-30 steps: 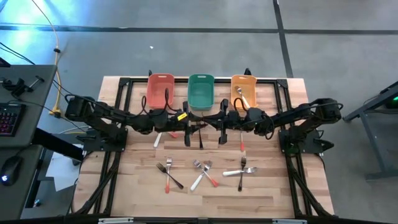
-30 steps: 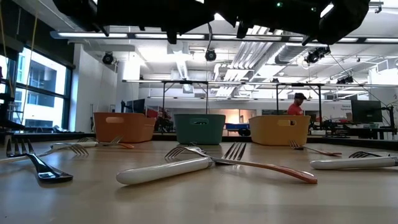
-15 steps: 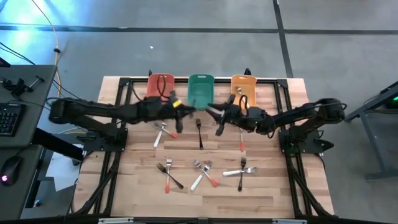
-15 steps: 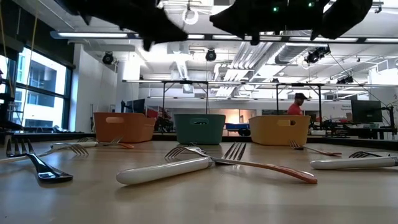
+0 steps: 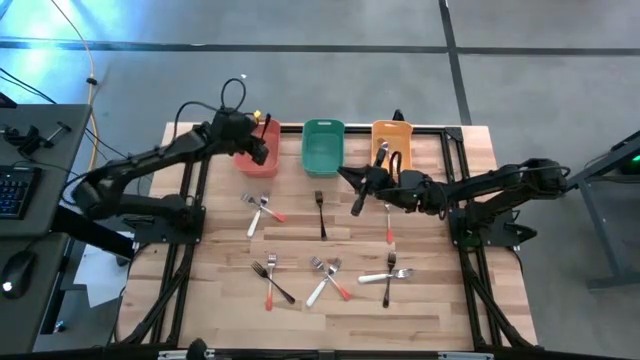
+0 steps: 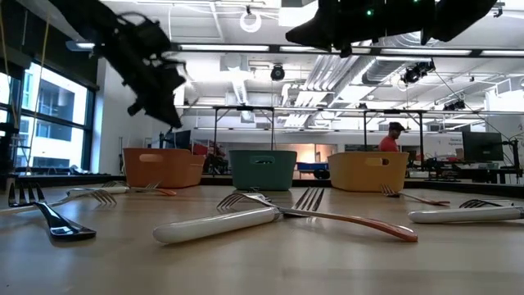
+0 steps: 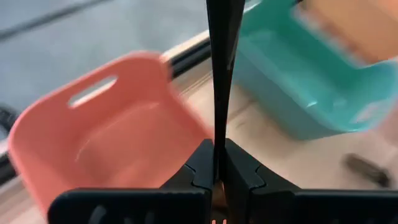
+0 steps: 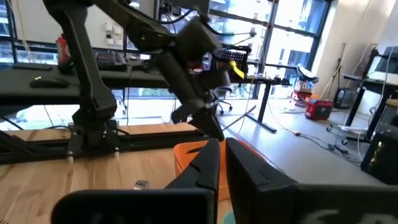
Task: Sort silverware by color (type)
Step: Put the top right black fork into the orange bin
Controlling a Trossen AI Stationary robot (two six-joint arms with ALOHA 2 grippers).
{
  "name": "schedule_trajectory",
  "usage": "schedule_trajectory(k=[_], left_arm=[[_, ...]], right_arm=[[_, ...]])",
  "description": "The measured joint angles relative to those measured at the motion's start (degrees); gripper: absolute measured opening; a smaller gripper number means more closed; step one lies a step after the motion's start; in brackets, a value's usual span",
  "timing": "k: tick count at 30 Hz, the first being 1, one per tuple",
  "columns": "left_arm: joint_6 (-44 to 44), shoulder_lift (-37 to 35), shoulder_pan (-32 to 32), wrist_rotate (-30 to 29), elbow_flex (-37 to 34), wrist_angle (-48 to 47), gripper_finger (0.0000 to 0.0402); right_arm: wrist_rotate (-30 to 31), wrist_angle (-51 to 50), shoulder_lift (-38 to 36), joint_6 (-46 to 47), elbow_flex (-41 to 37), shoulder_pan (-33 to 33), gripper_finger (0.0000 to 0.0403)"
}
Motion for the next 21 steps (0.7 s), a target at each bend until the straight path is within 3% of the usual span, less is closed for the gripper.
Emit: schedule_trajectory(k=[4,12,21], left_arm=[[3.5,6.9,3.5,0.9,2.7,-2.2,0.0004],[5.4,17.2,4.1,1.1,7.8,-4.6,0.0004],[3.9,21.1,4.3,0.6,8.2,-5.2,0.0008]], right_arm=[[0.0,-0.7,0.0,0.0,0.0,-0.5,0.0009],[0.0,-2.1,0.0,0.0,0.0,-0.7,0.0003],[0.0,-2.9,0.1,0.0,0.0,-0.7,0.0]])
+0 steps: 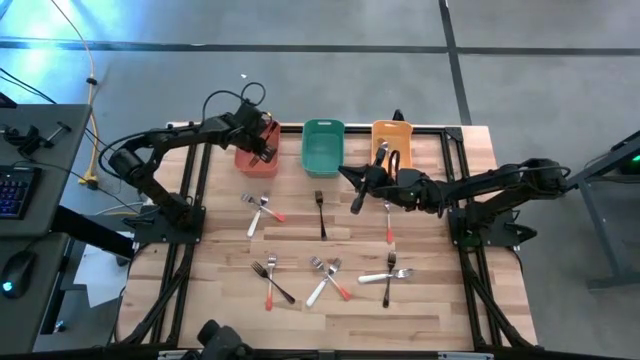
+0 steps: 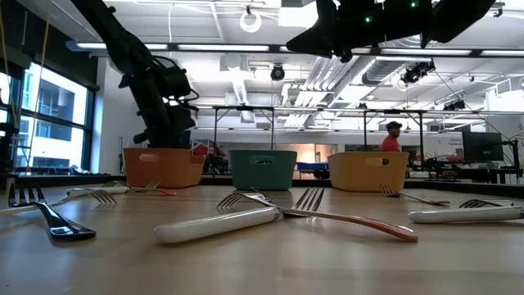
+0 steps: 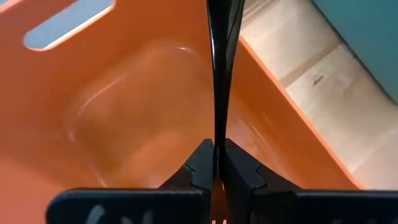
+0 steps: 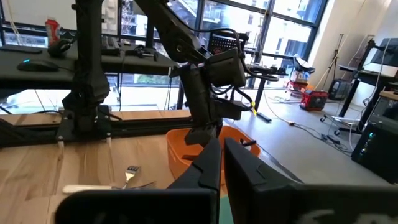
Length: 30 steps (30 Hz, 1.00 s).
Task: Sort silverware by color (type)
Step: Put the top right black fork into the orange bin, then put the bottom right orange fork into the green bin
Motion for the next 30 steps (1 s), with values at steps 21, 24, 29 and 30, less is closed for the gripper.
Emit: schedule_trajectory(k=[21,24,29,30], left_arm=[[3.8,-2.2,1.9,0.1,0.0,-1.8,0.0058],[4.9,-5.5,1.8,0.1,0.0,-1.9,0.0026],[5.8,-13.9,-0.7,1.5,-2.0,0.2,0.0006],[6.2,-15.9,-1.9,2.2,-3.2,0.9,0.0006]], right_arm=[[0.0,-1.2,0.0,0.0,0.0,0.0,0.0],[1.4,-1.8,0.0,0.8,0.0,0.0,0.0],[4.3,-4.9,0.0,1.6,0.0,0.1,0.0],[4.3,-5.8,0.0,1.9,0.1,0.1,0.0]])
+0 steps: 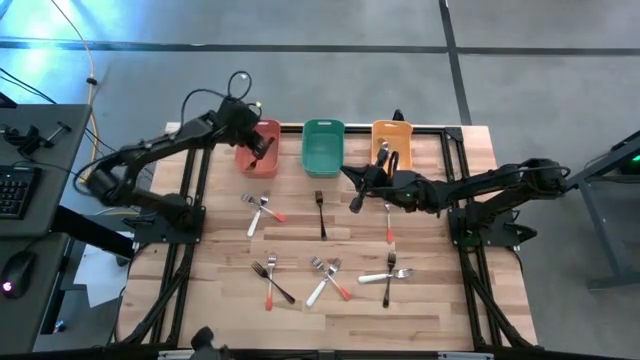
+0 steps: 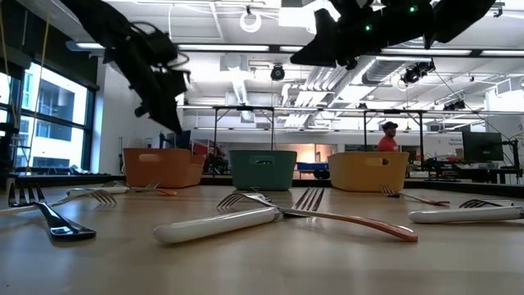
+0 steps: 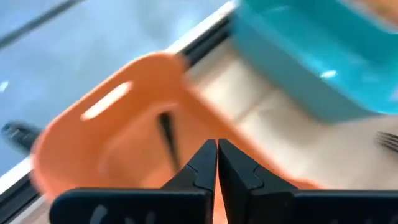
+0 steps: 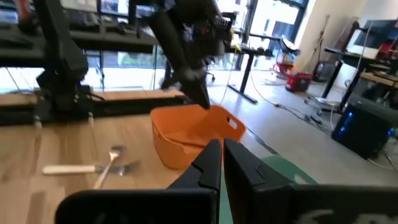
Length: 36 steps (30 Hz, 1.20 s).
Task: Sort silverware by color (type)
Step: Put the bottom right orange fork into the green bin
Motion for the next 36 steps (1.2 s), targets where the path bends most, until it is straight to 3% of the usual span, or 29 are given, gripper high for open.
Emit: schedule_trajectory(k=[8,18,24,30,36], left_arm=[[-3.3,-17.3,-15.5,0.9,-16.4,13.4,0.0001],[-9.8,-29.9,-32.2,0.0,-33.7,41.6,0.0],[-9.8,-30.9,-35.1,-2.1,-36.3,44.8,0.0],[-9.8,-30.8,-35.7,-4.4,-36.4,44.3,0.0],[-8.8,-30.8,-35.7,-4.5,-36.4,43.9,0.0]], right_arm=[[0.2,-17.3,0.5,7.6,5.7,2.7,0.0],[-0.1,-23.4,6.7,23.9,6.1,13.3,0.0],[-0.2,-34.7,13.0,35.6,11.7,19.5,0.0],[-5.0,-45.7,22.2,45.7,21.7,22.3,0.0003],[-8.8,-54.1,31.1,50.3,32.5,23.6,0.0062]])
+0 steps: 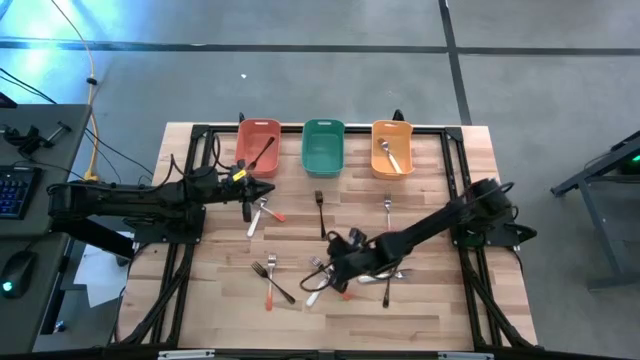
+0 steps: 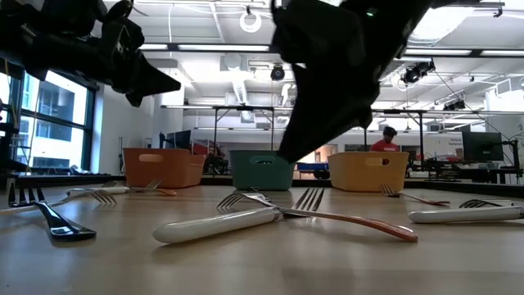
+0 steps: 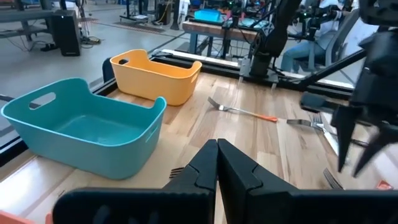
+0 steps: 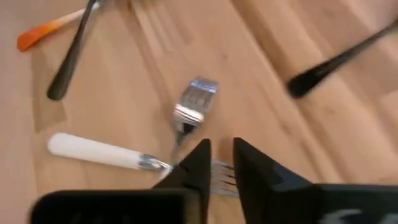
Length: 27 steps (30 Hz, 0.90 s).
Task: Sort silverware by color (type)
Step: Put the bottom right orange fork into the green bin
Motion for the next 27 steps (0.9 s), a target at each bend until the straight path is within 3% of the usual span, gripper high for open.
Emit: schedule_trajectory(k=[6,11,19,27], left_arm=[[0.1,0.0,0.0,0.2,0.0,0.1,0.0],[0.1,0.0,0.0,0.2,0.0,0.1,0.0],[0.1,0.0,0.1,0.2,0.0,0.1,0.0],[0.1,0.0,0.1,0.0,0.0,0.1,0.0]], right_arm=[[-1.8,-2.3,5.8,1.6,6.1,0.4,0.0138],[-2.9,-2.1,8.3,1.9,7.0,0.1,0.0157],[-2.3,-1.9,10.8,0.3,7.2,-0.6,0.0111],[-2.5,0.1,11.5,-4.3,7.3,-1.2,0.0022]])
